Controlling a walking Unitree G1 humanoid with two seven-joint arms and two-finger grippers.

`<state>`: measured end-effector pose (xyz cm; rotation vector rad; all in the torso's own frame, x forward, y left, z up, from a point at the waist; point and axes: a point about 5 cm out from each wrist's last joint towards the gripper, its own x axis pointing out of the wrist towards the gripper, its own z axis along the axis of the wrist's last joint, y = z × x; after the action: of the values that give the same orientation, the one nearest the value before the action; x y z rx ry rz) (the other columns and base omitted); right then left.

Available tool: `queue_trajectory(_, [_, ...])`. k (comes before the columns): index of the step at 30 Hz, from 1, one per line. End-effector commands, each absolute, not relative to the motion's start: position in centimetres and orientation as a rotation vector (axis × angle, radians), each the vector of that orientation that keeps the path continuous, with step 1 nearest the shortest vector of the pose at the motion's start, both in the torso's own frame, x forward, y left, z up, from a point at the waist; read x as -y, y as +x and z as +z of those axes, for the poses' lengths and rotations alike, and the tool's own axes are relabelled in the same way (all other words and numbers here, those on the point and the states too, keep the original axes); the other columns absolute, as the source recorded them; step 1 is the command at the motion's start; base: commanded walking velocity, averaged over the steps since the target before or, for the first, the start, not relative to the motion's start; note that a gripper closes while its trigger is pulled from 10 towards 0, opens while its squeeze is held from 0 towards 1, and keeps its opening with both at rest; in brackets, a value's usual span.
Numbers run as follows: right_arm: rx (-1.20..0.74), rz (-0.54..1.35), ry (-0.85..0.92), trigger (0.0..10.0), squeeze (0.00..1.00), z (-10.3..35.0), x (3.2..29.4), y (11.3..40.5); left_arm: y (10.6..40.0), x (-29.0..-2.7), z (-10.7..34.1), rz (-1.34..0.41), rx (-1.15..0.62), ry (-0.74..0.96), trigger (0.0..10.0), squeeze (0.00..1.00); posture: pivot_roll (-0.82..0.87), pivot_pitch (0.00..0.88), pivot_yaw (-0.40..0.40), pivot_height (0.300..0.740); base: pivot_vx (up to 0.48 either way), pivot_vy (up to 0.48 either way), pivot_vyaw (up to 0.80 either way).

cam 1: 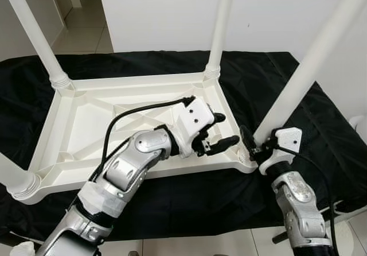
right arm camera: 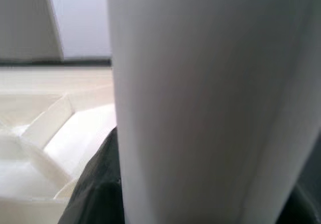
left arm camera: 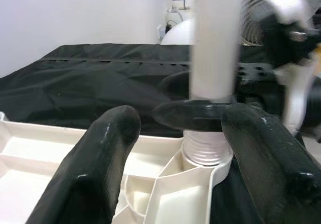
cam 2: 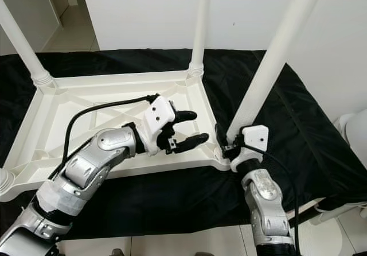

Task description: Building children table

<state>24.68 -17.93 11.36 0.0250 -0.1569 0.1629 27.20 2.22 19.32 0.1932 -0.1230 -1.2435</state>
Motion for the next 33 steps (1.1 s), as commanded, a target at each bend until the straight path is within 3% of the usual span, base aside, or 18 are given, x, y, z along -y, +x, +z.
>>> queue_trajectory(1, [-0.013, 0.147, 0.064, 10.0, 0.00, 7.1, 17.5, 23.0, 27.2, -2.3, 19.8, -1.276, 0.130, 0.205, 10.0, 0.00, -0.02, 0.021, 0.043, 0.740, 0.000, 0.000, 0.00])
queue_trajectory(12, [-0.062, 0.167, -0.115, 10.0, 0.00, 7.0, 17.5, 23.3, 27.3, -2.2, 19.9, -1.282, 0.129, 0.205, 10.0, 0.00, -0.03, 0.020, 0.053, 0.740, 0.000, 0.000, 0.00])
queue_trajectory(22, [-0.052, 0.368, -0.371, 10.0, 0.00, 8.5, 17.9, 24.1, 27.5, -2.2, 20.2, -1.275, 0.143, 0.201, 10.0, 0.00, -0.02, 0.014, 0.044, 0.740, 0.000, 0.000, 0.00])
queue_trajectory(26, [-0.050, 0.362, -0.348, 10.0, 0.00, 8.5, 18.0, 24.0, 27.6, -2.3, 20.3, -1.271, 0.146, 0.201, 10.0, 0.00, -0.02, 0.013, 0.042, 0.740, 0.000, 0.000, 0.00])
queue_trajectory(30, [-0.066, 0.251, -0.124, 10.0, 0.00, 8.7, 18.8, 24.2, 27.7, -2.3, 20.5, -1.265, 0.153, 0.199, 10.0, 0.00, -0.02, 0.010, 0.041, 0.740, 0.000, 0.000, 0.00])
queue_trajectory(33, [-0.069, 0.218, -0.068, 10.0, 0.00, 8.8, 19.0, 24.4, 27.7, -2.3, 20.5, -1.265, 0.154, 0.199, 10.0, 0.00, -0.02, 0.010, 0.041, 0.740, 0.000, 0.000, 0.00])
